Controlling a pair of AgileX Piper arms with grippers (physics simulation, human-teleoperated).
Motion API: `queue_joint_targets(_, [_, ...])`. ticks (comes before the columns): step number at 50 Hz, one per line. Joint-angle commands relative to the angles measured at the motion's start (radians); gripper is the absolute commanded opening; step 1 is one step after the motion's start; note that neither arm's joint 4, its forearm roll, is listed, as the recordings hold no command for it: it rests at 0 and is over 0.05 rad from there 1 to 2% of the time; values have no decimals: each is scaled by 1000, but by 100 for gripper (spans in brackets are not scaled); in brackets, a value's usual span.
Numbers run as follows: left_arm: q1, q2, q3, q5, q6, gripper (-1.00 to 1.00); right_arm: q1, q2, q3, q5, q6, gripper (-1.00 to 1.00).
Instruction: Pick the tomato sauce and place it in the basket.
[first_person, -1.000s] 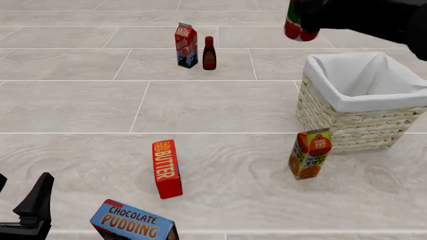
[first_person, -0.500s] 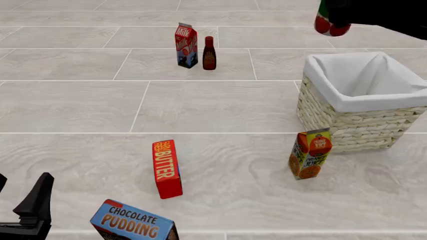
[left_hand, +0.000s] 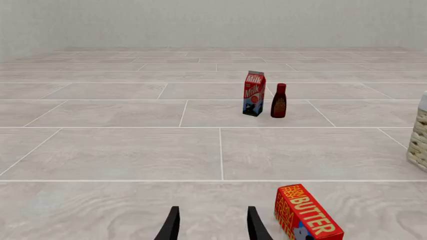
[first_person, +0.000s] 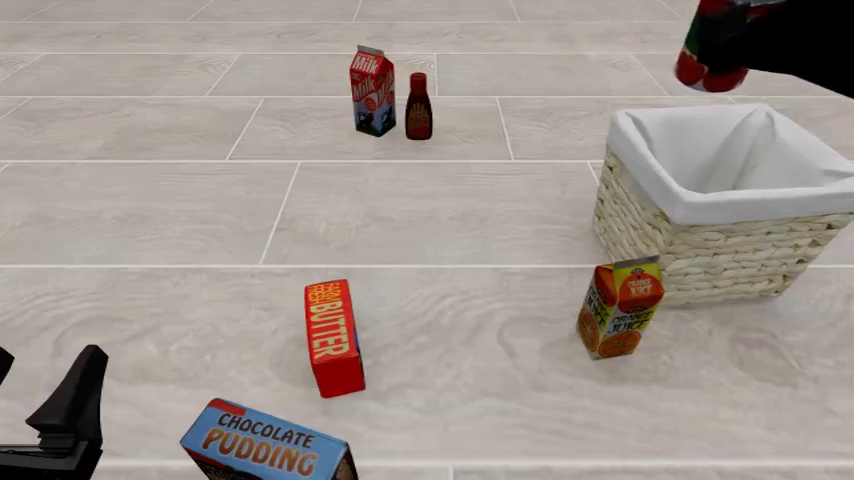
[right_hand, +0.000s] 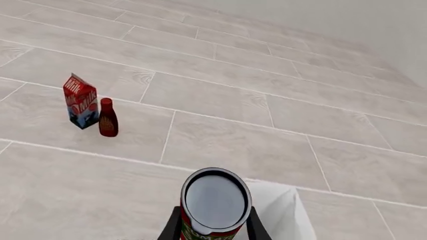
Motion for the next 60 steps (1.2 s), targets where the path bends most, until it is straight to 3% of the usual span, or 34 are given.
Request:
queue_joint_targets(1, [0,0,0,0,0,100,-47,9,31,-34,30,-100])
queue_joint_targets(31, [0,0,0,0,0,100,-119,101,108,-150,44,-100])
queue_joint_targets(60, [0,0,0,0,0,100,-169,171,121,-193,42,-100])
